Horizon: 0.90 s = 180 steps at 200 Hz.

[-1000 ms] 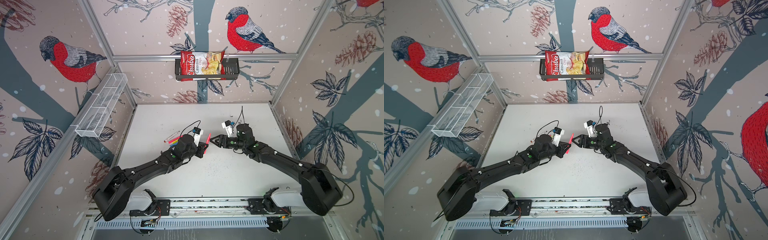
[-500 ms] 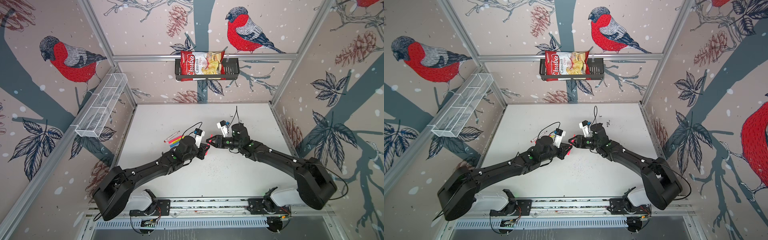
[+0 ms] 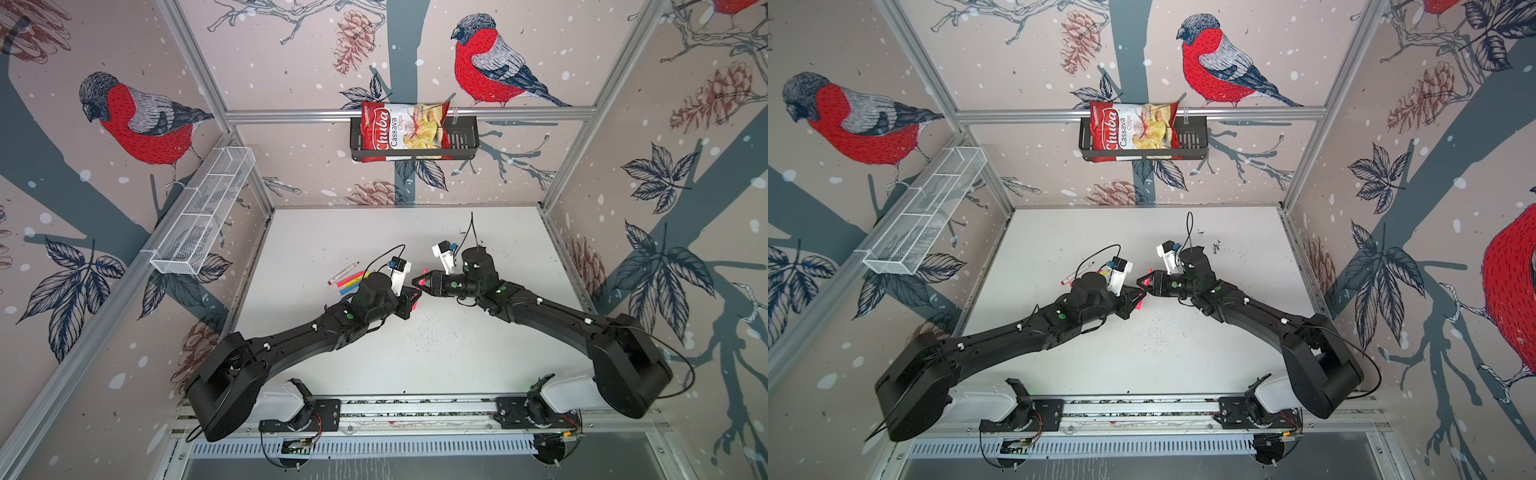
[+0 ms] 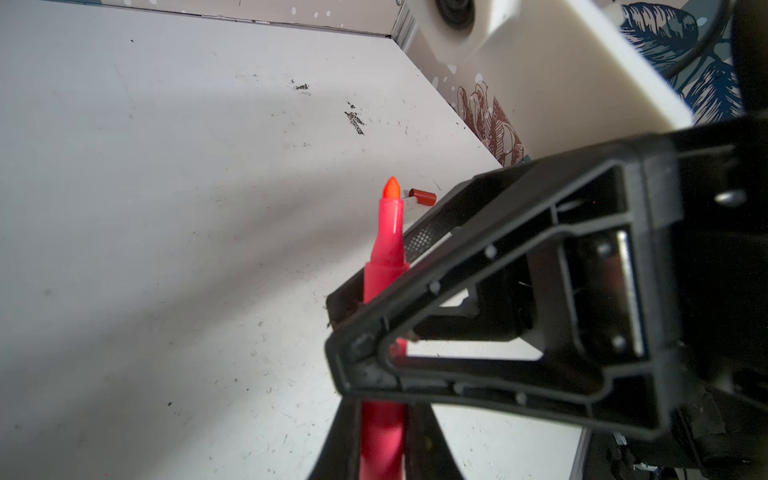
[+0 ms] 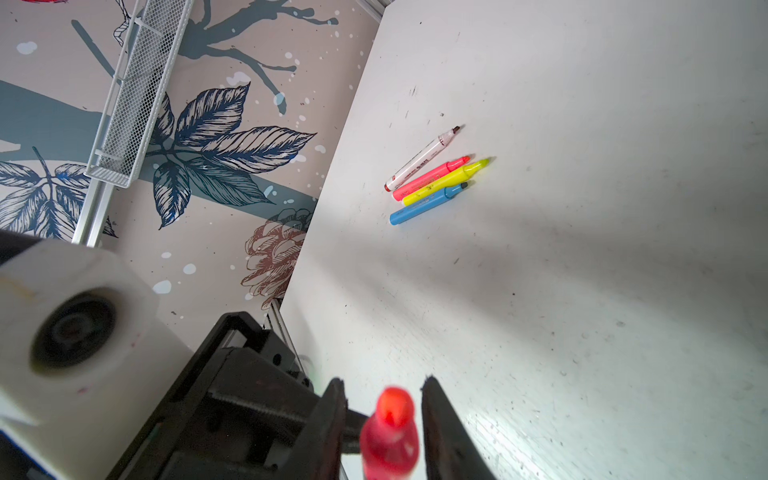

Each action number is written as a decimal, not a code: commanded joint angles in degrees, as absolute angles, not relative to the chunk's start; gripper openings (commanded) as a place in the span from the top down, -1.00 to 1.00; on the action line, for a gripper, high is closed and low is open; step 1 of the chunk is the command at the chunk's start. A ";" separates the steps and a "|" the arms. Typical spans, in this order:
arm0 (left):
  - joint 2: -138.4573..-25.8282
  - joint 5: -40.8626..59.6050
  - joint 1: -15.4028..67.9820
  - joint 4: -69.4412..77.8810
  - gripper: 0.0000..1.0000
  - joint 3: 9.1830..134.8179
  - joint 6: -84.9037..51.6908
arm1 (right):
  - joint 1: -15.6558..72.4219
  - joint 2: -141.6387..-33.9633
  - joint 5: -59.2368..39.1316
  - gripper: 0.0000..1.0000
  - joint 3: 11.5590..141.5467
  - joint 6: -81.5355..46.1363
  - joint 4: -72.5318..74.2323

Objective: Insert the pens into the pen caps

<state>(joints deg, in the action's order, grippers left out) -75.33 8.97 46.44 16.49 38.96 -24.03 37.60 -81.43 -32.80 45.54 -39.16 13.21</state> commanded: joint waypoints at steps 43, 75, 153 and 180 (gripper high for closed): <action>-74.88 9.58 46.57 20.23 0.70 38.50 -24.43 | 37.78 -80.86 -33.21 0.50 45.67 -39.95 15.54; -74.89 9.50 46.57 20.44 0.70 38.29 -24.51 | 37.75 -80.82 -33.14 0.57 45.71 -39.90 15.52; -75.06 10.79 46.66 17.69 0.30 38.66 -24.52 | 37.77 -79.64 -32.00 0.75 45.87 -38.96 14.08; -74.64 10.66 46.57 16.68 0.30 38.50 -24.48 | 37.75 -79.28 -31.59 0.75 45.99 -38.24 13.34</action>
